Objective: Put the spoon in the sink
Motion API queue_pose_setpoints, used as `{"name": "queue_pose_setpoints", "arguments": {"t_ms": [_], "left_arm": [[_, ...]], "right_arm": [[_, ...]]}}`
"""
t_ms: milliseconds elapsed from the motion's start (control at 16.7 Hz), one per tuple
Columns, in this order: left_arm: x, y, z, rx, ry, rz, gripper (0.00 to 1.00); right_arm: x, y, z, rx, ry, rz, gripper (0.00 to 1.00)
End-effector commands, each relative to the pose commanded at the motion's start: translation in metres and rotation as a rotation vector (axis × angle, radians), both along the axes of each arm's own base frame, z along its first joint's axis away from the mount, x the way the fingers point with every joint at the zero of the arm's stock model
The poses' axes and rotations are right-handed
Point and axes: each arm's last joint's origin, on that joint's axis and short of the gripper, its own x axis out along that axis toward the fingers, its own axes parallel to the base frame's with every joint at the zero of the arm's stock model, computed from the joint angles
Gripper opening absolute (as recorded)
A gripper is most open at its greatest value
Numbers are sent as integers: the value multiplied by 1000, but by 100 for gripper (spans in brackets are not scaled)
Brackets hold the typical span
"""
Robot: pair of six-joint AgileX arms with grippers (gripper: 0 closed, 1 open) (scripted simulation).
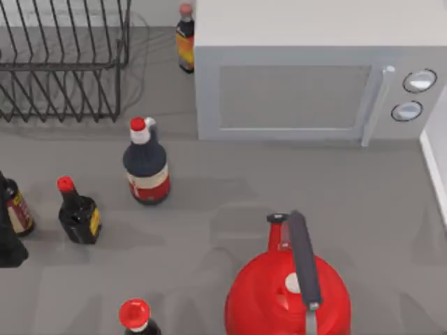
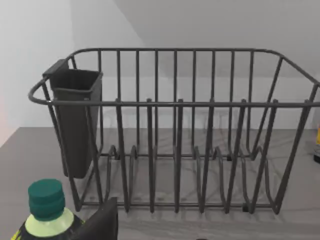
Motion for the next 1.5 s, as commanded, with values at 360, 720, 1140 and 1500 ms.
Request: {"name": "queue_pose_setpoints", "arguments": {"t_ms": [360,720,1140,1500], "left_arm": [[0,0,0,0,0,0,100],[0,0,0,0,0,0,100],[0,0,0,0,0,0,100],[0,0,0,0,0,0,100]], "right_arm": [[2,-1,11,71,122,-17,100],[29,-5,33,310,636,-138,100],[87,-14,35,562,1259,-461,100],[117,-20,33,642,1463,-643,100]]}}
